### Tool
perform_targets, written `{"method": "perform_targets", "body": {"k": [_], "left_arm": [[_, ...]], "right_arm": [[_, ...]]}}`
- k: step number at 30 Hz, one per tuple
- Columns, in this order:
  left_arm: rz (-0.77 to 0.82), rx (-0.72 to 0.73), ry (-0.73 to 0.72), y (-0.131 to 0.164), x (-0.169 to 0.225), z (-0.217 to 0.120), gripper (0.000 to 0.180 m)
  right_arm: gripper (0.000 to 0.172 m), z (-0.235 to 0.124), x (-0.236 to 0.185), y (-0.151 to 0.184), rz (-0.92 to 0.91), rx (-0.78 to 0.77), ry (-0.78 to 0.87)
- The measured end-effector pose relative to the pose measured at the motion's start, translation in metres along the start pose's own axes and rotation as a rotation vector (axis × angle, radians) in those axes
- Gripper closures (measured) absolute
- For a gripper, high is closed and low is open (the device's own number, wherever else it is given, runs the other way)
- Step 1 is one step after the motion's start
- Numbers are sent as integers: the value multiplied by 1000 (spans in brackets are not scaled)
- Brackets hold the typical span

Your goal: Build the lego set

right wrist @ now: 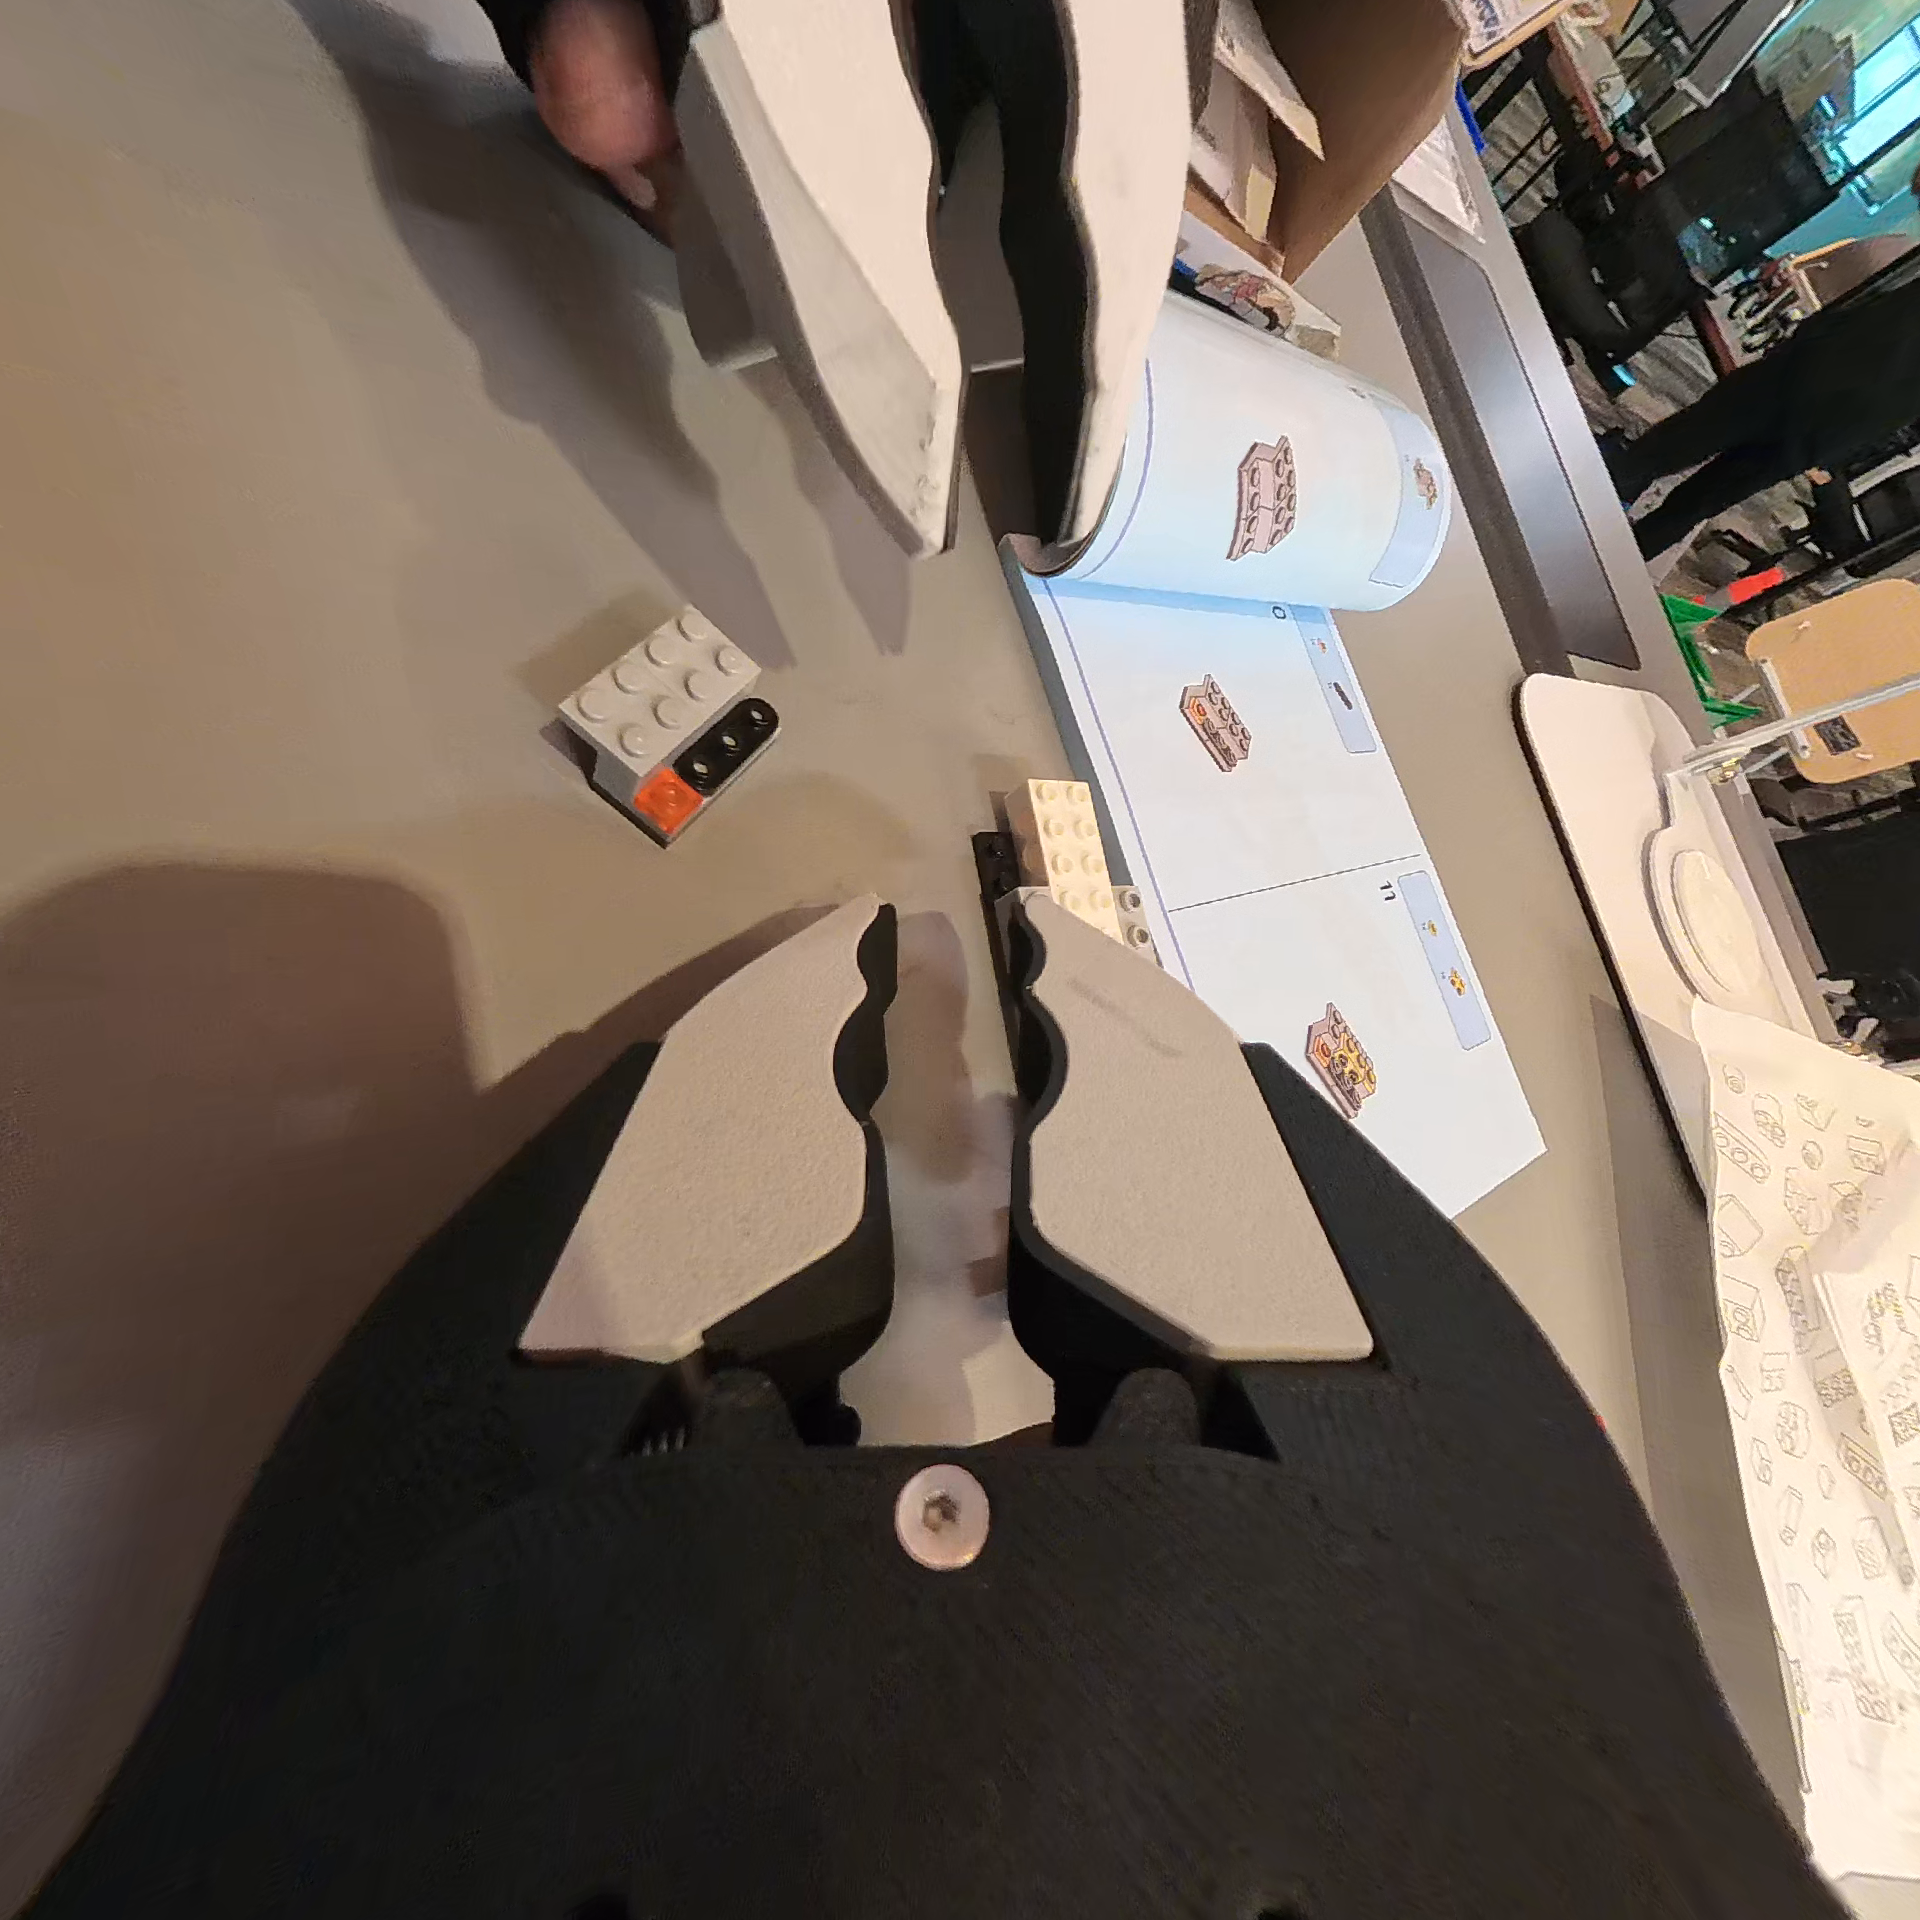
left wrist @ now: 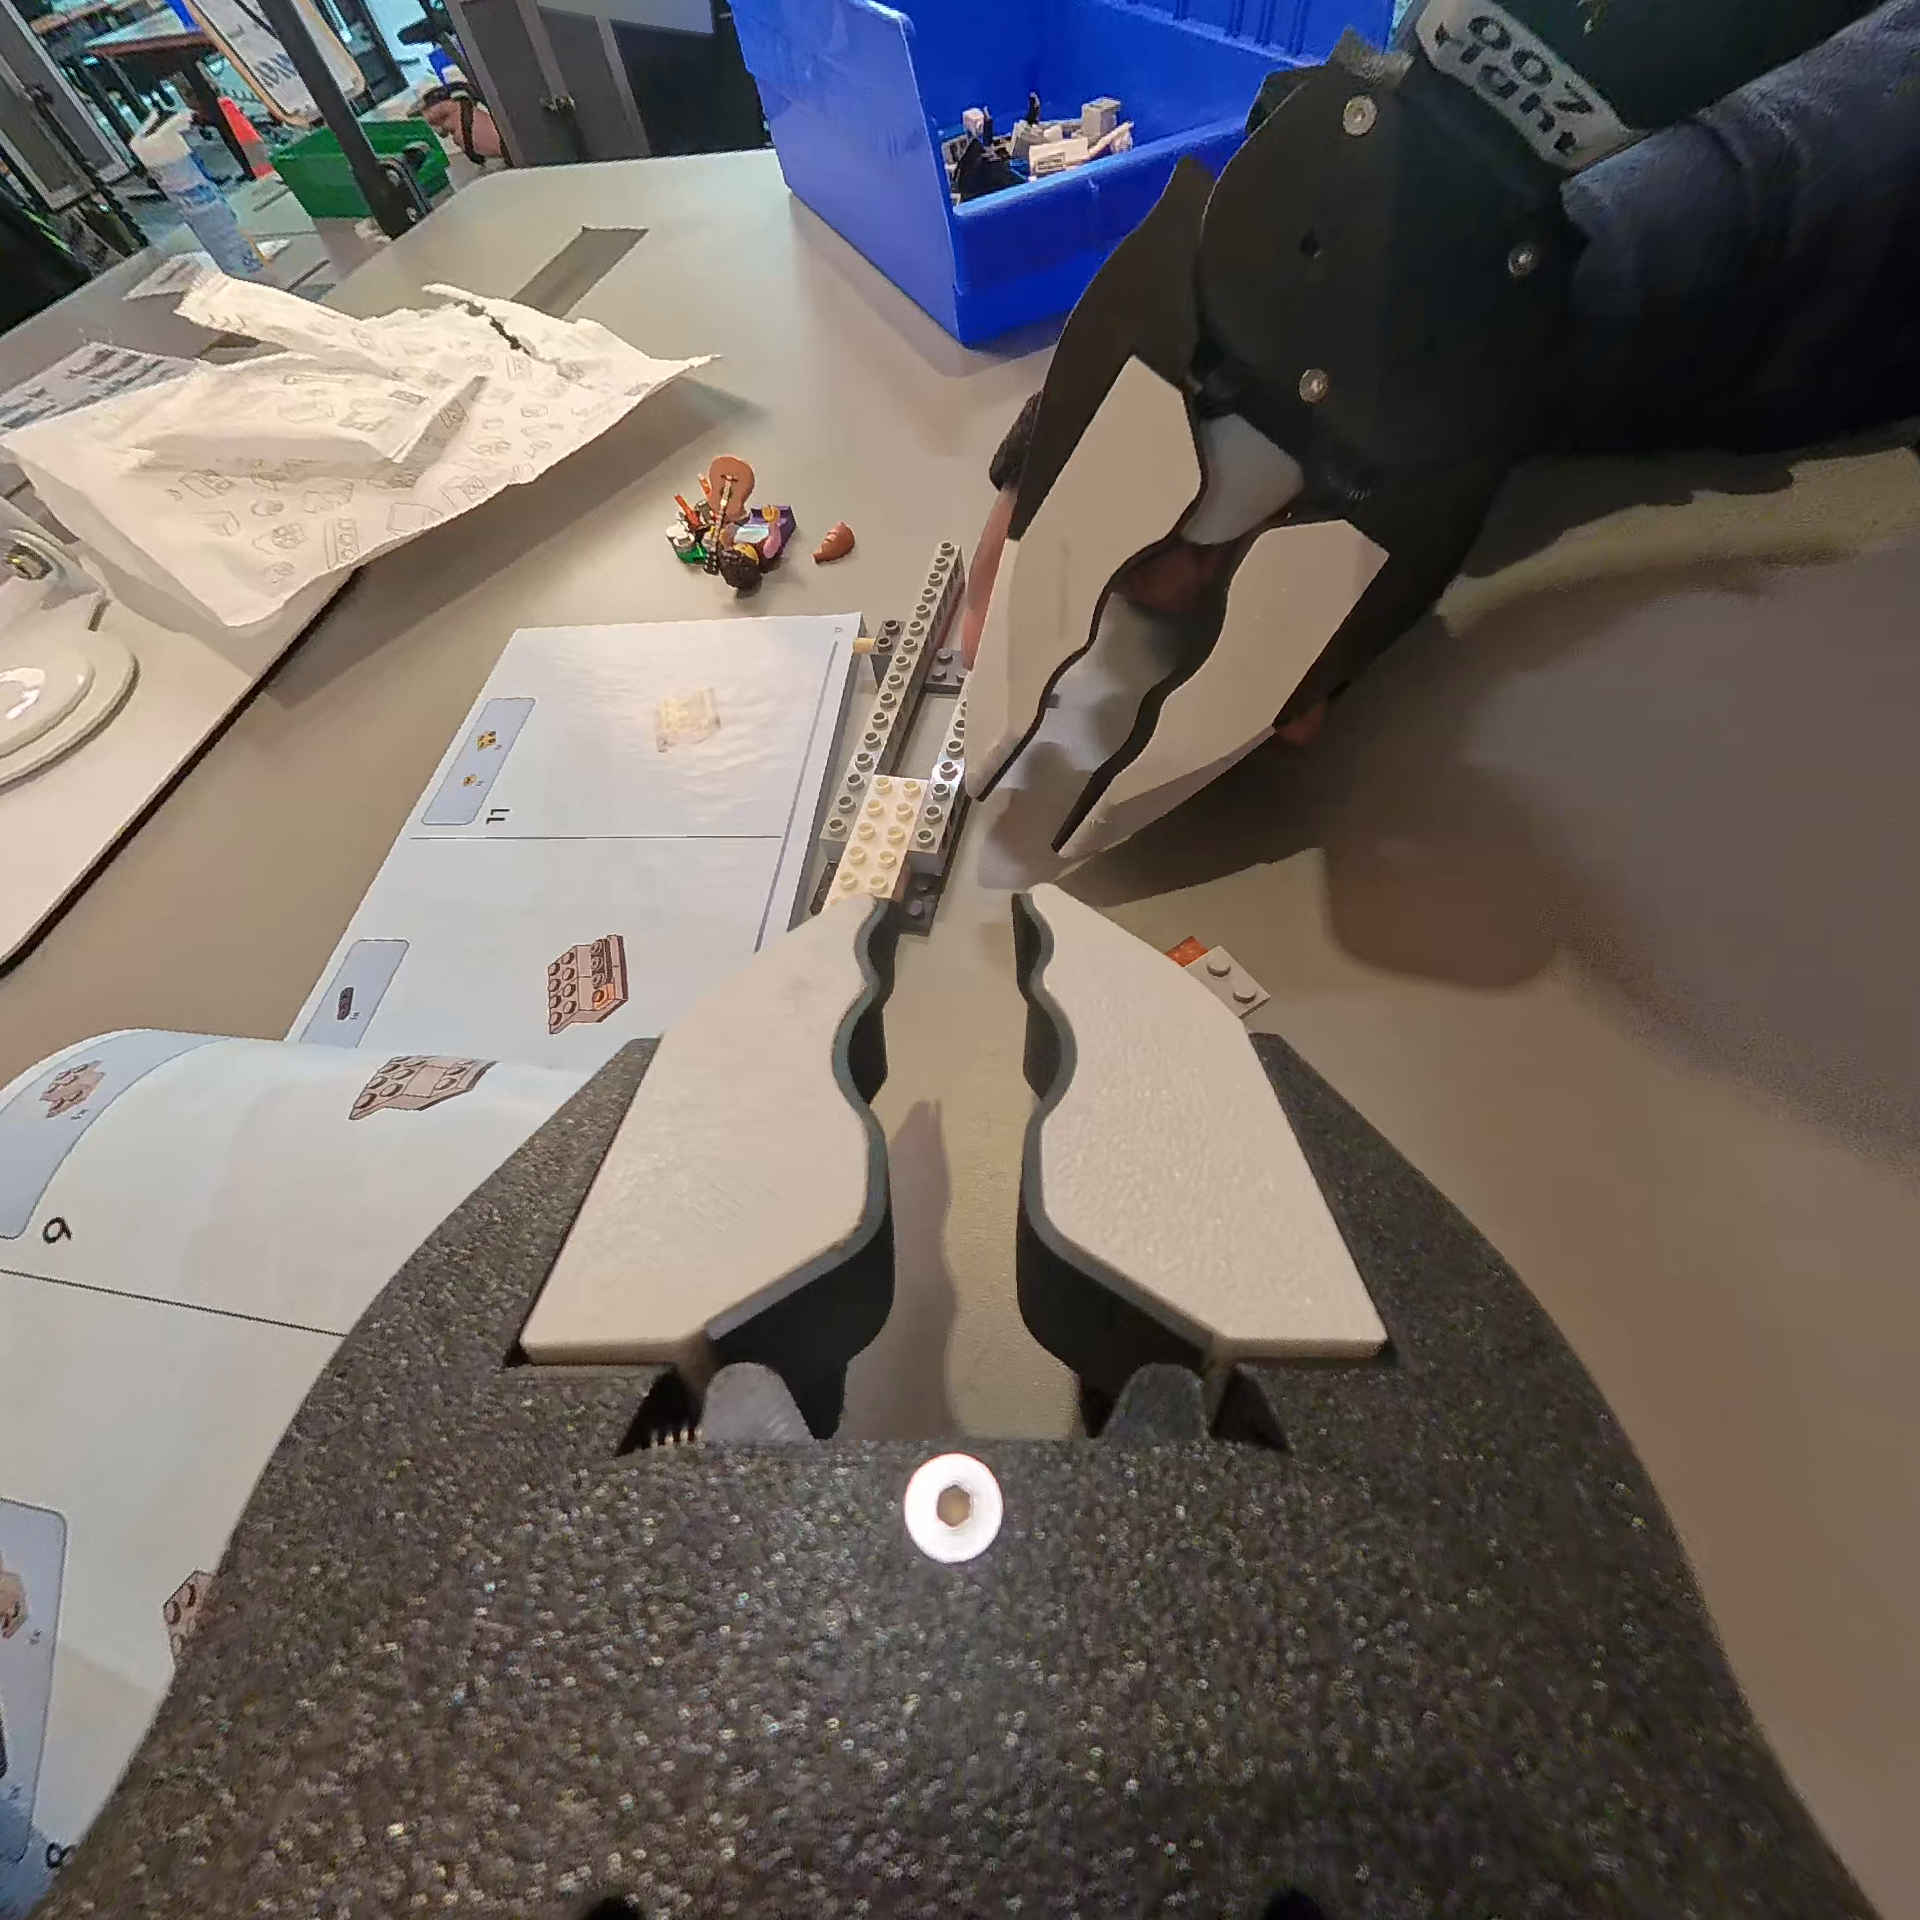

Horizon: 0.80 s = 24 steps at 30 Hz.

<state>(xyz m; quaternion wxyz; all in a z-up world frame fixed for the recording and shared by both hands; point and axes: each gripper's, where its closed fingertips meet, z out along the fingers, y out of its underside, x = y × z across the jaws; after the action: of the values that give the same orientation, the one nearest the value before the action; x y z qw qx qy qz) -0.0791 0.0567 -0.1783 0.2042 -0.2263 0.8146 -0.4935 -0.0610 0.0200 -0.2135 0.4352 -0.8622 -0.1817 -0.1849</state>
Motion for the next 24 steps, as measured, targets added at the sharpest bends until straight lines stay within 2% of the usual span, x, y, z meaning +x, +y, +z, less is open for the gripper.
{"method": "perform_targets", "body": {"k": [12, 17, 24], "left_arm": [[13, -101, -11, 12, 2, 8, 157], [-27, -204, -85, 25, -10, 17, 157], [34, -332, -169, 37, -15, 28, 159]], "right_arm": [[156, 2, 4, 2, 14, -19, 20], [155, 4, 10, 5, 44, -43, 53], [148, 3, 16, 6, 58, -53, 104]]}}
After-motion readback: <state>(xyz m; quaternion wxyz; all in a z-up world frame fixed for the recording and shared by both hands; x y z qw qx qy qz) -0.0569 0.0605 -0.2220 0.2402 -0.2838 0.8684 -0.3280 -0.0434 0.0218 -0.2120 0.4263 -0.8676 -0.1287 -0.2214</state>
